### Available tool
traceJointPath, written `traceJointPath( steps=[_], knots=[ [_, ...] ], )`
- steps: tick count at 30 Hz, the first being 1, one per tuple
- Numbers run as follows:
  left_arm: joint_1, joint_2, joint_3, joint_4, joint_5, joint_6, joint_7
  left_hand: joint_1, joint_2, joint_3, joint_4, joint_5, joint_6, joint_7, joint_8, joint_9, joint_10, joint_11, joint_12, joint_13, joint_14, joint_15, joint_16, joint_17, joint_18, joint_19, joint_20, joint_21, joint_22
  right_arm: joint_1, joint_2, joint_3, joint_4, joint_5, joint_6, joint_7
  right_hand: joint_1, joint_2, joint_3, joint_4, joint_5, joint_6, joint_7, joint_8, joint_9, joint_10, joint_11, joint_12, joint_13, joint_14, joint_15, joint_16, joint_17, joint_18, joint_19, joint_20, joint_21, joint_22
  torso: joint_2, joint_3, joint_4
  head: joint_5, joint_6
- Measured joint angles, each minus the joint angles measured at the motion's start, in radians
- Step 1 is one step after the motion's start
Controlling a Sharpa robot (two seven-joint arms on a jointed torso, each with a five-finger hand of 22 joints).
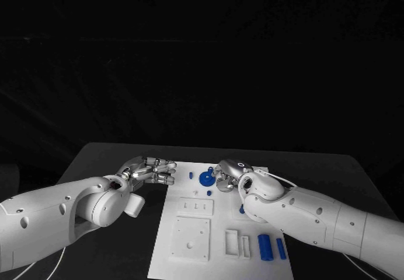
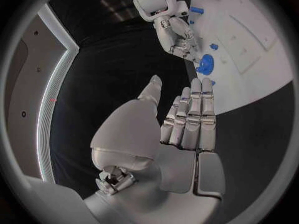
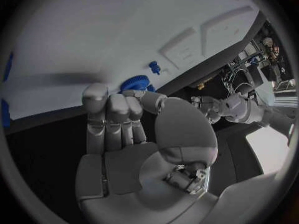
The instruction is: Assemble the parts on the task board
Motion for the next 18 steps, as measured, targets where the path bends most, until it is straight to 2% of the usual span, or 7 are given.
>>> traceJointPath(
  steps=[9,12,14,16,18],
  knots=[
    [0.0,-0.001,0.0,-0.001,0.0,0.0,0.0,0.0,0.0,-0.003,0.003,0.0,0.0,0.0,0.0,0.0,0.0,0.0,0.0,0.0,0.0,0.0,-0.006,0.0,0.0,0.0,0.0,0.0,-0.002,-0.007,-0.015,0.0,0.023,-0.038,-0.028,-0.023,-0.004,-0.004,0.009,-0.008,-0.024,0.007,-0.001,0.001,0.0,0.004,0.004,0.0,0.0,0.0,0.0,-0.003,-0.003,0.0,0.0,0.0,0.0,0.001,0.0,0.0008,0.0006,-0.003,0.003],
    [0.0,-0.002,0.0,-0.003,0.0,-0.003,0.0,0.002,-0.002,-0.003,0.003,0.0,-0.004,-0.004,0.0,0.0,-0.005,-0.002,0.0,0.0,0.0,0.0,-0.006,-0.001,0.0,0.0,0.0,-0.004,-0.004,-0.007,-0.027,0.0,0.035,-0.057,-0.061,-0.039,-0.004,-0.004,0.035,0.002,-0.097,0.007,-0.001,0.001,0.0,0.004,0.004,0.0,-0.005,0.0,0.0,-0.012,-0.01,0.0,0.0,0.0,-0.008,0.001,-0.001,0.0008,-0.0004,-0.001,0.004],
    [0.0,-0.003,0.0,-0.005,0.0,-0.005,0.001,0.004,-0.004,-0.006,0.006,0.0,-0.007,0.0,0.0,0.0,-0.007,0.0,0.0,0.0,0.0,0.0,-0.006,-0.001,0.0,0.0,0.0,-0.004,-0.004,-0.008,-0.038,0.002,0.045,-0.067,-0.083,-0.049,0.008,-0.016,0.041,0.009,-0.105,0.007,-0.001,0.001,0.0,0.004,0.004,0.0,-0.007,0.0,0.0,-0.012,-0.012,0.0,0.0,0.0,-0.009,0.0,-0.001,0.0009,-0.002,-0.002,0.005],
    [0.0,-0.004,0.0,-0.009,-0.002,-0.007,0.002,0.004,-0.004,-0.006,0.006,0.0,-0.007,0.0,0.0,0.0,-0.007,0.0,0.0,0.0,0.0,0.0,-0.006,-0.001,0.0,0.0,0.0,-0.004,-0.004,-0.008,-0.054,0.011,0.058,-0.075,-0.106,-0.059,0.02,-0.028,0.022,0.02,-0.104,0.007,0.0,0.001,0.0,0.005,0.005,0.0,-0.009,0.0,0.0,-0.012,-0.013,0.0,0.0,0.0,-0.009,-0.001,-0.002,0.0014,-0.0033,-0.006,0.005],
    [0.0,-0.006,0.0,-0.013,-0.007,-0.009,0.003,0.004,-0.004,-0.006,0.006,0.0,-0.001,-0.003,0.0,0.0,-0.007,0.0,0.0,0.0,0.0,0.0,-0.006,-0.001,0.0,0.0,0.0,-0.004,-0.005,-0.007,-0.069,0.018,0.068,-0.078,-0.124,-0.064,0.026,-0.045,-0.034,0.022,-0.09,0.007,0.0,0.001,0.0,0.007,0.007,0.0,-0.01,0.0,0.0,-0.012,-0.015,0.0,0.0,0.0,-0.009,-0.004,-0.002,0.0015,-0.0052,-0.009,0.007]
  ],
)
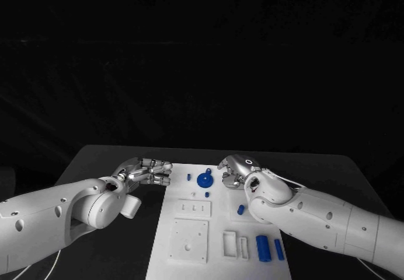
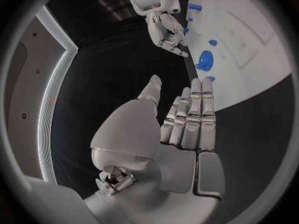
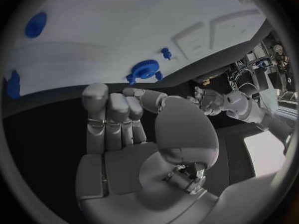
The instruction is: Assemble the parts on the task board
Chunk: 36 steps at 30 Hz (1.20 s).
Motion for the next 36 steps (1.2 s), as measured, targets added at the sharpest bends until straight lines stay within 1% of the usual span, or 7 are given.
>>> traceJointPath(
  steps=[5,8,10,11,16,24,36],
  knots=[
    [0.0,-0.004,0.0,-0.012,-0.02,-0.002,0.005,-0.012,-0.011,0.007,0.012,0.0,0.009,-0.001,0.0,0.0,0.0,0.0,0.0,0.0,0.0,0.0,-0.004,0.0,0.0,0.0,0.0,-0.005,0.0,0.001,-0.049,0.029,0.027,0.032,-0.025,0.007,0.079,-0.059,-0.433,0.08,-0.011,0.007,0.004,0.0,0.0,0.006,0.015,-0.005,-0.006,0.002,0.016,-0.004,-0.004,-0.001,0.0,0.012,-0.012,-0.014,-0.002,0.0038,-0.0069,0.0,0.004],
    [-0.001,-0.005,0.0,-0.018,-0.03,-0.001,0.01,-0.01,-0.023,0.007,0.012,0.0,0.009,-0.001,0.0,0.0,0.0,0.0,0.0,0.0,0.0,0.0,-0.004,0.0,0.0,0.0,0.0,-0.005,-0.001,0.003,-0.092,0.05,0.035,0.082,-0.025,0.038,0.133,-0.055,-0.581,0.094,-0.029,0.004,0.009,0.0,0.0,-0.001,0.026,-0.013,-0.014,-0.003,0.021,-0.01,-0.008,-0.003,-0.002,0.016,-0.018,-0.018,-0.003,0.0079,-0.0126,0.0,0.005],
    [-0.002,-0.005,0.0,-0.021,-0.036,0.002,0.015,-0.021,-0.057,0.001,0.018,0.0,0.006,0.002,0.0,0.0,0.0,0.0,0.0,0.0,-0.003,0.004,-0.004,0.0,0.0,0.0,0.0,-0.005,-0.001,0.003,-0.117,0.06,0.036,0.109,-0.023,0.069,0.16,-0.047,-0.648,0.094,-0.03,0.003,0.01,0.0,0.0,-0.01,0.03,-0.025,-0.025,-0.007,0.024,-0.027,-0.02,-0.001,0.0,0.025,-0.041,-0.027,-0.005,0.0102,-0.0171,-0.001,0.006],
    [-0.003,-0.006,0.0,-0.023,-0.041,0.005,0.018,-0.039,-0.107,0.005,0.033,0.0,0.0,-0.002,0.0,0.0,-0.006,-0.006,0.0,0.0,-0.003,0.004,-0.004,0.0,0.0,0.0,0.0,-0.005,-0.001,0.003,-0.133,0.066,0.035,0.127,-0.02,0.095,0.181,-0.047,-0.681,0.098,-0.043,0.003,0.01,0.0,0.0,-0.012,0.029,-0.027,-0.029,-0.007,0.024,-0.035,-0.026,0.0,0.0,0.025,-0.047,-0.03,-0.005,0.0112,-0.0189,-0.002,0.006],
    [-0.007,-0.009,0.0,-0.03,-0.065,0.024,0.029,-0.013,-0.195,0.012,0.129,0.0,0.011,-0.028,0.0,0.0,-0.013,-0.015,0.0,0.0,-0.011,0.003,-0.004,0.001,0.0,0.0,0.0,-0.005,-0.001,0.004,-0.182,0.079,0.001,0.202,0.0,0.212,0.222,-0.039,-0.729,0.12,-0.065,0.003,0.01,0.0,0.0,-0.013,0.027,-0.027,-0.035,-0.007,0.024,-0.044,-0.033,0.0,0.0,0.025,-0.053,-0.029,-0.01,0.0182,-0.029,-0.003,0.005],
    [-0.012,-0.012,0.0,-0.031,-0.098,0.04,0.05,0.007,-0.15,0.003,0.079,0.0,0.128,-0.03,0.006,0.004,0.052,-0.032,0.0,0.0,0.012,-0.011,0.02,0.006,-0.014,0.007,-0.007,0.0,0.003,0.003,-0.215,0.086,-0.089,0.3,0.047,0.343,0.242,-0.02,-0.794,0.119,-0.005,0.019,0.012,0.0,0.0,-0.015,0.028,-0.027,-0.039,-0.007,0.025,-0.044,-0.028,0.0,0.0,0.025,-0.058,-0.02,-0.012,0.0277,-0.04,-0.006,0.004],
    [-0.019,-0.013,0.0,-0.032,-0.106,0.041,0.085,-0.011,-0.122,-0.006,0.014,0.0,0.125,-0.024,0.006,0.004,0.054,-0.032,0.0,0.0,0.011,-0.011,0.031,0.005,-0.014,0.004,-0.011,0.012,0.006,0.003,-0.207,0.087,-0.171,0.348,0.118,0.412,0.242,-0.02,-0.778,0.089,0.056,0.015,0.015,0.0,0.0,-0.021,0.027,-0.027,-0.044,-0.007,0.025,-0.054,-0.03,0.0,0.0,0.025,-0.07,-0.009,-0.01,0.0367,-0.043,-0.011,-0.001]
  ],
)
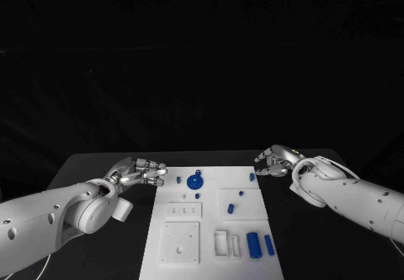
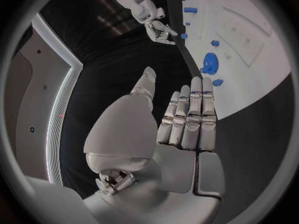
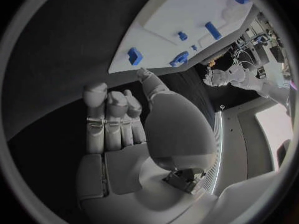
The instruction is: Assemble the parts on the task board
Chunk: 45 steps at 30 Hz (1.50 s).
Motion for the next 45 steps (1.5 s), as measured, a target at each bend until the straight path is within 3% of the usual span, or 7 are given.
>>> traceJointPath(
  steps=[4,11,21,32,45],
  knots=[
    [-0.001,0.001,0.0,0.0,0.0,0.001,0.005,0.007,0.007,0.0,-0.012,0.004,-0.008,0.0,0.0,0.0,-0.003,0.003,0.0,0.0,-0.004,0.004,0.0,0.0,0.0,-0.004,0.004,0.0,0.0,-0.002,0.022,0.0,-0.043,0.013,0.027,0.023,-0.002,0.01,-0.015,-0.028,0.04,-0.004,-0.003,0.0,0.0,-0.005,-0.002,0.0,0.0,0.0,0.0,0.0,0.0,0.0,0.0,0.0,-0.005,0.007,0.0,0.0003,0.0,-0.002,-0.002],
    [-0.005,0.001,0.0,0.0,-0.001,0.003,0.009,0.018,0.018,-0.002,-0.032,0.008,-0.011,0.003,0.0,0.0,-0.006,0.006,0.0,0.0,-0.007,0.007,0.0,0.0,0.0,-0.009,0.002,0.0,0.0,-0.017,0.042,0.0,-0.082,0.031,0.068,0.059,-0.011,0.019,-0.015,-0.064,0.085,-0.006,-0.001,0.0,0.0,-0.012,-0.005,0.0,-0.001,-0.004,0.004,0.0,0.001,0.0,0.0,0.0,-0.013,0.02,0.001,0.0004,0.0063,-0.008,-0.009],
    [-0.006,0.0,0.0,-0.001,-0.001,0.004,0.008,0.033,0.033,-0.008,-0.052,0.012,-0.011,0.003,0.0,0.0,-0.006,0.006,0.0,0.0,-0.007,0.007,0.004,0.0,0.0,-0.013,0.006,0.008,0.0,-0.026,0.054,0.0,-0.107,0.046,0.104,0.084,-0.026,0.034,0.01,-0.102,0.096,-0.007,0.0,0.0,0.0,-0.012,-0.005,0.0,-0.002,-0.004,0.004,0.0,0.003,-0.001,0.0,0.0,-0.017,0.028,0.002,0.0026,0.0074,-0.004,-0.013],
    [-0.006,-0.001,0.0,-0.001,-0.002,0.004,-0.001,0.041,0.041,-0.018,-0.062,0.016,-0.016,0.008,0.0,0.0,-0.006,0.006,0.0,0.0,-0.007,0.007,0.004,0.0,0.0,-0.013,0.006,0.016,0.0,-0.032,0.062,0.0,-0.115,0.061,0.116,0.09,-0.038,0.04,0.008,-0.101,0.081,-0.007,0.0,0.0,0.0,-0.012,-0.005,0.0,-0.001,-0.004,0.004,0.0,0.007,-0.002,0.0,0.0,-0.02,0.028,0.001,0.0018,0.0078,-0.005,-0.016],
    [-0.007,-0.002,0.0,-0.001,-0.002,0.004,-0.013,0.039,0.047,-0.018,-0.062,0.016,-0.019,0.009,0.0,0.0,-0.009,0.009,0.0,0.0,-0.007,0.007,0.004,0.0,0.0,-0.013,0.005,0.016,0.0,-0.039,0.067,0.0,-0.117,0.066,0.106,0.081,-0.042,0.042,-0.031,-0.039,0.034,0.041,-0.014,0.0,0.0,-0.012,-0.005,0.0,0.004,-0.004,0.004,0.011,0.02,-0.006,0.0,0.0,-0.015,0.028,0.0,0.0009,0.007,-0.007,-0.02]
  ],
)
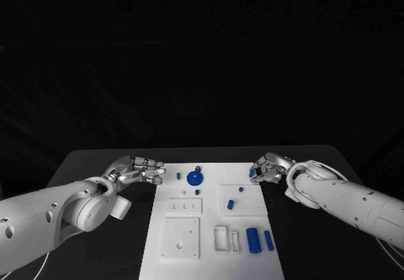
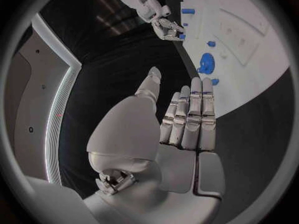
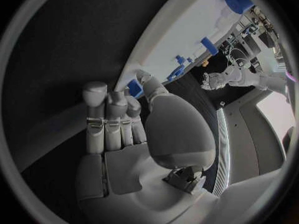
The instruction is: Assemble the parts on the task board
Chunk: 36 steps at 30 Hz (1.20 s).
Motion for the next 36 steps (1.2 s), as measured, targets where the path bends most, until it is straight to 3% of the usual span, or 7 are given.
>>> traceJointPath(
  steps=[14,23,28,36],
  knots=[
    [0.0,0.0,0.0,0.0,-0.001,0.0,-0.009,0.0,0.0,-0.003,-0.003,0.0,-0.008,0.003,0.0,0.0,0.0,0.0,0.0,0.0,0.0,0.0,0.0,0.0,0.0,-0.003,-0.003,0.0,0.0,-0.003,0.005,0.0,0.0,0.0,-0.04,-0.03,-0.008,-0.008,-0.079,0.095,0.007,0.01,-0.003,0.0,0.0,0.004,-0.004,0.0,0.003,0.004,-0.004,0.0,0.008,0.0,0.0,0.0,0.011,-0.001,0.0,0.0,0.0,-0.002,-0.002],
    [0.0,0.0,0.0,-0.001,-0.002,0.002,-0.014,0.0,0.0,-0.003,-0.003,0.0,-0.011,0.0,0.0,0.0,-0.003,0.004,0.0,0.0,0.0,0.0,0.0,0.0,0.0,-0.007,0.0,0.0,0.0,-0.006,0.009,0.0,0.0,-0.001,-0.061,-0.05,-0.008,-0.008,-0.08,0.107,0.012,0.017,-0.01,0.0,0.0,0.004,-0.003,0.0,0.002,0.004,-0.004,0.0,0.01,-0.001,0.0,0.0,0.011,-0.003,0.0,-0.0007,0.0005,-0.001,-0.004],
    [0.0,0.0,0.0,-0.001,-0.002,0.003,-0.016,0.0,0.0,-0.003,-0.003,0.0,-0.011,0.0,0.0,0.0,-0.004,0.004,0.0,0.0,0.0,0.0,0.0,0.0,0.0,-0.007,0.0,0.0,0.0,-0.008,0.011,0.0,0.002,-0.002,-0.07,-0.057,-0.008,-0.008,-0.072,0.115,0.012,0.056,-0.019,0.0,0.002,0.01,-0.01,0.0,0.003,0.008,-0.008,0.0,0.011,-0.001,-0.002,-0.006,0.018,-0.003,-0.001,-0.0007,0.0005,-0.001,-0.005],
    [0.0,-0.001,0.0,-0.001,-0.002,0.004,-0.019,0.0,0.0,-0.003,-0.003,0.0,-0.011,0.0,0.0,0.0,-0.003,0.004,0.0,0.0,0.0,0.0,0.0,0.0,0.0,-0.007,0.0,0.0,0.0,-0.011,0.012,0.001,0.003,-0.004,-0.08,-0.064,-0.002,-0.002,-0.016,0.093,-0.026,0.081,-0.025,-0.001,0.003,0.011,-0.011,0.0,0.005,0.011,-0.011,0.0,0.014,0.0,0.0,-0.007,0.023,-0.007,-0.001,-0.0007,0.0,-0.001,-0.005]
  ],
)
